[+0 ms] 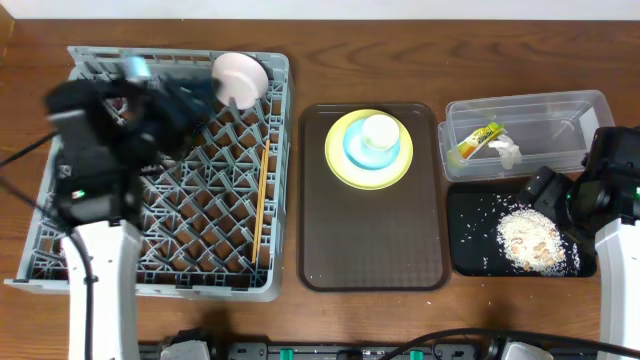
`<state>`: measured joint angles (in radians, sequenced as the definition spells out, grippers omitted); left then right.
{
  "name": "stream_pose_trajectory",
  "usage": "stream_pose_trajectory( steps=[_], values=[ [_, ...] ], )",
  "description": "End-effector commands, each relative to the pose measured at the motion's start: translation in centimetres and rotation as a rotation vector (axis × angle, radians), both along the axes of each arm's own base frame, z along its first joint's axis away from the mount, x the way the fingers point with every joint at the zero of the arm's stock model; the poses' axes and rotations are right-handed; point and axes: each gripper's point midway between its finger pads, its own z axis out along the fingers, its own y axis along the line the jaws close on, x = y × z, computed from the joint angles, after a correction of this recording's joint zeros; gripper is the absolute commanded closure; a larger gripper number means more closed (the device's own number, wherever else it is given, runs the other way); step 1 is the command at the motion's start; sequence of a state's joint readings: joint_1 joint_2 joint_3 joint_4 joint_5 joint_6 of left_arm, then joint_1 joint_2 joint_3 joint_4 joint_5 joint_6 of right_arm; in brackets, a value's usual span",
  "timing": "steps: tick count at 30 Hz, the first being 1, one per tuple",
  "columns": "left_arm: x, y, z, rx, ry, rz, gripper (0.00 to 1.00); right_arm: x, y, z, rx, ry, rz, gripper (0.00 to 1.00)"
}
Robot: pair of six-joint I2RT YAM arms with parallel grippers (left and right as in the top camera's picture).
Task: Sort waste into correct bins and load items into the dishwasher
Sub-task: 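Set the pink bowl in the rack's back right corner and release, then move the left gripper to the white cup and grasp it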
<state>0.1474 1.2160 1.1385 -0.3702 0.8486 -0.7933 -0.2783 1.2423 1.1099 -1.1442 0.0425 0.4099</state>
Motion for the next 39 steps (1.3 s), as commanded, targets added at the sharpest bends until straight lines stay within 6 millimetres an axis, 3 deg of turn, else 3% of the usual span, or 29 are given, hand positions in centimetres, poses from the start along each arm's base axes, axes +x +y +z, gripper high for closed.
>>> stream_pose_trajectory(
  steps=[1, 4, 7, 13, 18, 30, 39],
  values=[
    [-0.6, -3.0, -1.5, 0.333, -0.132, -0.105, 0.50, 0.1, -0.5, 0.6, -0.010, -0.020, -0.020, 0.01],
    [-1.0, -5.9, -2.9, 0.482, -0.138, -0.129, 0.55, 0.1, -0.5, 0.6, -0.010, -0.019, -0.020, 0.01],
    [-1.7, -8.9, -2.8, 0.562, -0.182, -0.171, 0.60, 0.1, -0.5, 0.6, -0.010, -0.019, -0.020, 0.01],
    [-2.4, -13.0, -2.9, 0.686, -0.157, -0.295, 0.63, 0.1, -0.5, 0.6, -0.010, -0.020, -0.020, 0.01],
    [-2.0, -15.8, -6.0, 0.887, -0.067, -0.487, 0.62, 0.1, -0.5, 0.6, -0.010, -0.020, -0.020, 0.01],
    [0.0, -24.7, -14.0, 0.967, -0.159, -0.702, 0.64, 0.1, -0.5, 0.6, -0.010, -0.020, -0.020, 0.01],
    [1.6, -25.9, -19.0, 1.150, -0.168, -0.669, 0.64, 0.1, -0.5, 0.6, -0.010, -0.020, -0.020, 0.01]
  ],
)
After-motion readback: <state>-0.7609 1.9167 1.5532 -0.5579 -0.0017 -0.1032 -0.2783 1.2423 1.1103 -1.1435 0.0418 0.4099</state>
